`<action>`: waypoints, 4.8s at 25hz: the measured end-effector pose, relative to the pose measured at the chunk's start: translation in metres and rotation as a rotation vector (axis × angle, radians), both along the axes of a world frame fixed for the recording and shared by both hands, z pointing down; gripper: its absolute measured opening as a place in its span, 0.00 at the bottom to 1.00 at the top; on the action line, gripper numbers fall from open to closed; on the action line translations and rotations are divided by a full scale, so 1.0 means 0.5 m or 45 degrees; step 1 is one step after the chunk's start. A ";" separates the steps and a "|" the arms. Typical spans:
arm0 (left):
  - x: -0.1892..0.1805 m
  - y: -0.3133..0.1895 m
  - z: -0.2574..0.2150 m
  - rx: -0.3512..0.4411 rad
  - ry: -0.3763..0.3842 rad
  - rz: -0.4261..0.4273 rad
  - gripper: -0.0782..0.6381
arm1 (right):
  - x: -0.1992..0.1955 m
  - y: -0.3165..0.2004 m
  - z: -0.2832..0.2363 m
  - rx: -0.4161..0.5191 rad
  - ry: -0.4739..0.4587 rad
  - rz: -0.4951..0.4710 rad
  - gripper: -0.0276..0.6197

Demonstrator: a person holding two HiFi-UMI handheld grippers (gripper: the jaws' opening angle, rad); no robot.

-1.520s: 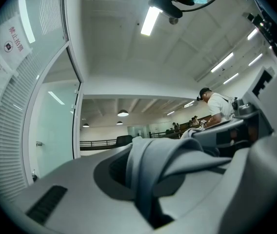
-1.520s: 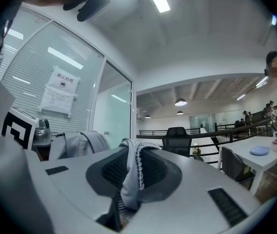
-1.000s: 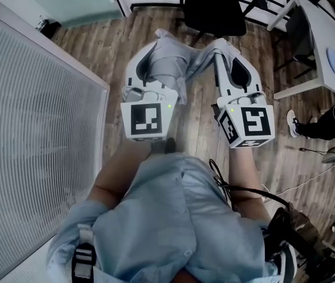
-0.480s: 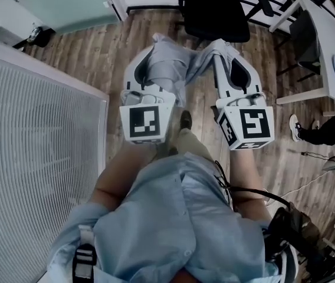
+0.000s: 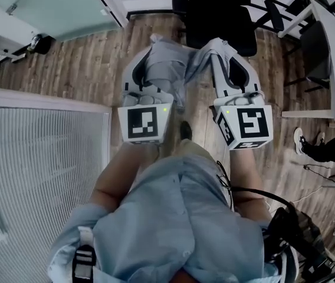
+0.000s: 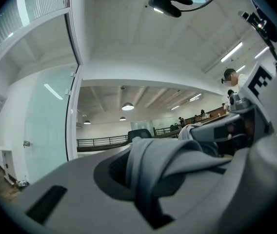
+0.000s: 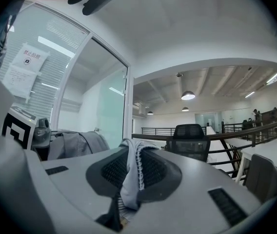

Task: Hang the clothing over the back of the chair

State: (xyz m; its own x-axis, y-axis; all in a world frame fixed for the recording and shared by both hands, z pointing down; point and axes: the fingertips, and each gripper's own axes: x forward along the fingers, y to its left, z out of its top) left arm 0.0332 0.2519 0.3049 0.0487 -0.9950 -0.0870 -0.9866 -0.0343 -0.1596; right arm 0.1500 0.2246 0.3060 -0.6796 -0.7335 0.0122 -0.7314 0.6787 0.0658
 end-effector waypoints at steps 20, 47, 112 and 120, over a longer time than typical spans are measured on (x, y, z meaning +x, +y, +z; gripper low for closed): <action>-0.230 -0.379 -0.051 0.009 0.002 -0.110 0.15 | -0.216 -0.418 -0.049 0.012 0.016 -0.087 0.13; -0.550 -0.950 -0.055 0.018 0.005 0.118 0.15 | -0.506 -0.934 -0.064 0.047 0.076 0.152 0.12; -0.052 -2.087 -0.474 0.155 0.149 1.459 0.15 | -0.023 -1.695 -0.348 0.243 0.080 1.244 0.12; 0.102 -2.194 -0.512 0.208 0.094 1.591 0.15 | 0.083 -1.694 -0.357 0.248 0.118 1.446 0.13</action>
